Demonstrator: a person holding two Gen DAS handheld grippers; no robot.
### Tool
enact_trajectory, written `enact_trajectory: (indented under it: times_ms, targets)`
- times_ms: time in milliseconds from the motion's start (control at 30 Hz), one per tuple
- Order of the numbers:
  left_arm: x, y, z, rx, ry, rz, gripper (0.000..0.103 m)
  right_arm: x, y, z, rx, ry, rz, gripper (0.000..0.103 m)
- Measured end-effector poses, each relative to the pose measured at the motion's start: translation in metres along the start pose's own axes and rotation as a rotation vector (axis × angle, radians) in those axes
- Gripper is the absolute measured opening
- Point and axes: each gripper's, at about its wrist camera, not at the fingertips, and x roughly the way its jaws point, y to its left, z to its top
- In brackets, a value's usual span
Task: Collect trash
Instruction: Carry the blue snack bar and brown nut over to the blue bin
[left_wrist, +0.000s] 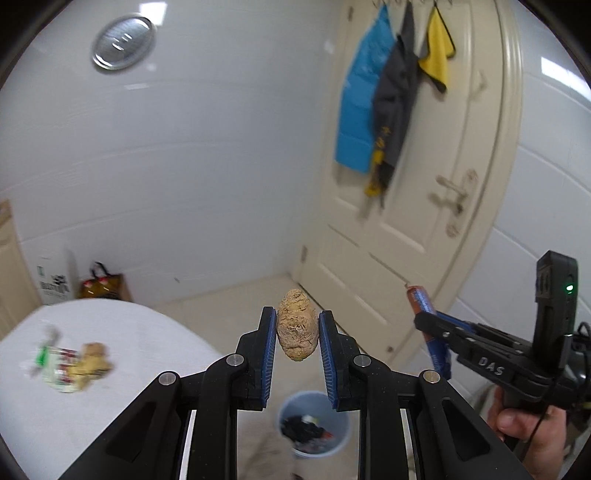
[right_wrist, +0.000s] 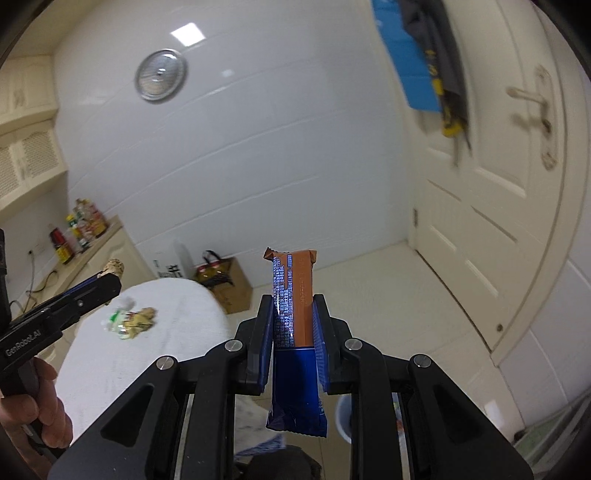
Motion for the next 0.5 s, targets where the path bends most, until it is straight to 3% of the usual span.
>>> enact_trajectory:
  times_ms: [233,500]
  targets:
    - [0.084,-0.017,0.006,0.052,0.144,-0.065,0.019,0.041,-0.073,-0.028,0.136,0.099,-0.065,0.020]
    - [0.177,-0.017,0.003,0.091,0.313,-0.073,0.019,0.098,-0.126,-0.060,0.247,0.212,-0.093,0.020]
